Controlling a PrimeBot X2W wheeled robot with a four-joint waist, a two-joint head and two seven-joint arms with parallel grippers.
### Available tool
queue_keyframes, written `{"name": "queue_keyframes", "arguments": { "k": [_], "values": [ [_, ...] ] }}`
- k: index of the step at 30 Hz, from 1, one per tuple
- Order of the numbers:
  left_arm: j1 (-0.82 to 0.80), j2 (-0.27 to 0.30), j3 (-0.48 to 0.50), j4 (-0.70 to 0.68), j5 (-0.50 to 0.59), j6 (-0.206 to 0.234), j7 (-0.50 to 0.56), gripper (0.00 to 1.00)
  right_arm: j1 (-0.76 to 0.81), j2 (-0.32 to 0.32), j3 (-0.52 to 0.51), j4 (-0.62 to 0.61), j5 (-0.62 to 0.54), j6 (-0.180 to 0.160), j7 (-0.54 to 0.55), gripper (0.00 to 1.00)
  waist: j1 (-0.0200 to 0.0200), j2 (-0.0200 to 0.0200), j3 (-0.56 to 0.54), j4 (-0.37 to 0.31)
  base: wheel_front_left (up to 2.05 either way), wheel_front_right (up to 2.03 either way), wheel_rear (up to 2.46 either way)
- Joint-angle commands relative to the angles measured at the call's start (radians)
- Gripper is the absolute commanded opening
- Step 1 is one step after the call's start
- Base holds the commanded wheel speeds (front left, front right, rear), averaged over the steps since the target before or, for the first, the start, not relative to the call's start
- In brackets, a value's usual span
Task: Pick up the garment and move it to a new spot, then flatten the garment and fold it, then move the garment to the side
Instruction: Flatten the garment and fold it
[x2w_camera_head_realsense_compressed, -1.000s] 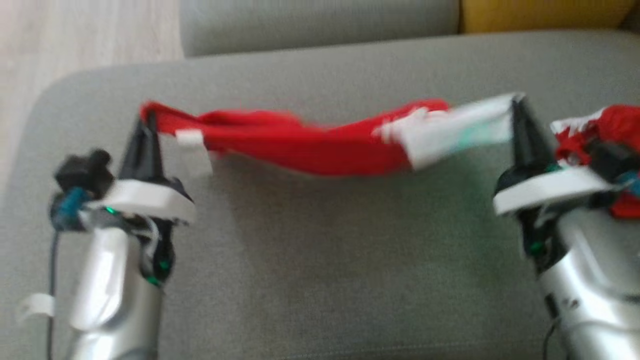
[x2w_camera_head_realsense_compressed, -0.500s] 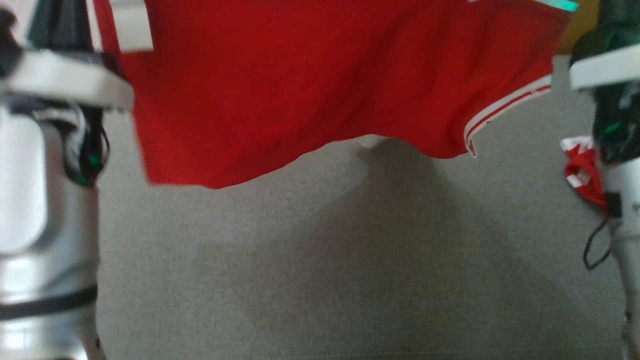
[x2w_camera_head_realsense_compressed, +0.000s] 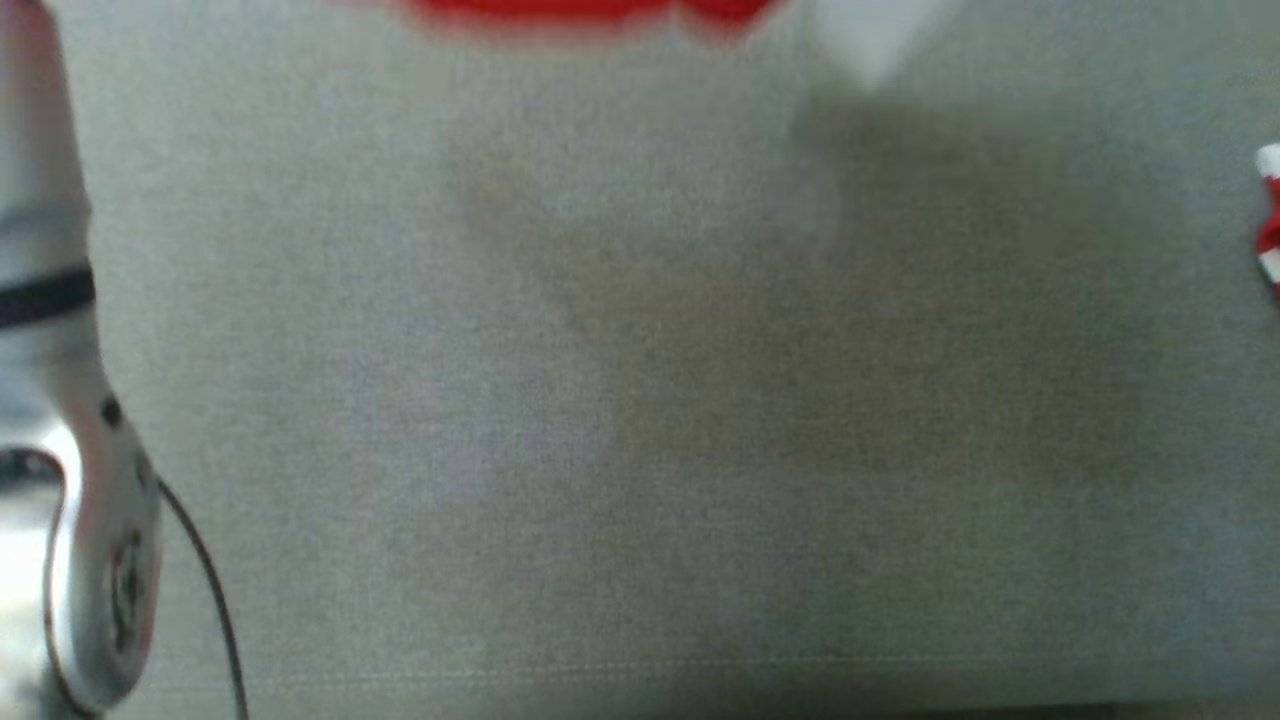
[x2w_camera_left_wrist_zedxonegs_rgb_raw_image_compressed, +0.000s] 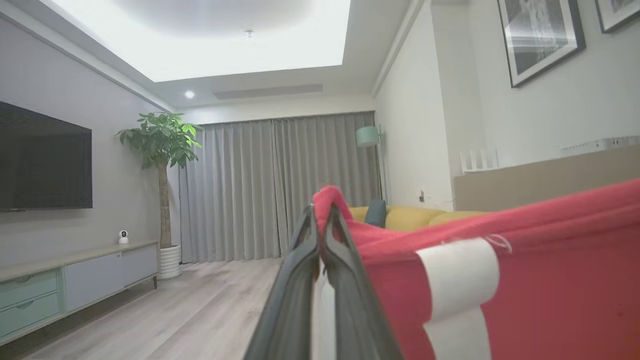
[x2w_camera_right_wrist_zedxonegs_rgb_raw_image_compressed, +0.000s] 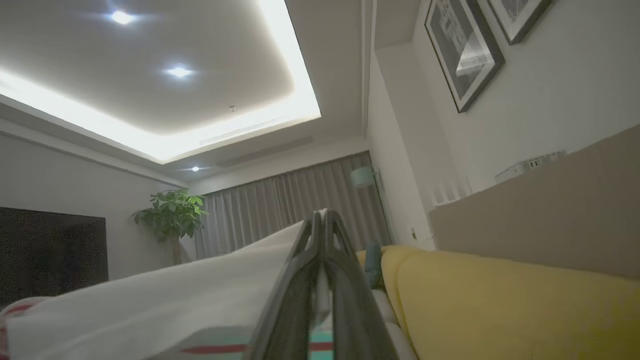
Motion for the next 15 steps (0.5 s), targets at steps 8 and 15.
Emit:
{"name": "queue_keyframes", "arguments": {
  "k": [8,15],
  "values": [
    [0.094,0.020,0.088,0.043,-0.052,0.015,-0.018,0.00,0.117,0.026,-0.065,-0.058,0.007,0.006,-0.011,0.00,-0.0004,0.0001,0.024,-0.016,0.00,0.00,0.00],
    [0.535,-0.092,0.180,0.091,-0.142,0.000,-0.018,0.00,0.583,0.025,0.085,-0.033,0.159,0.006,-0.008,0.00,-0.0004,0.0001,-0.073,-0.037,0.00,0.00,0.00]
  ]
}}
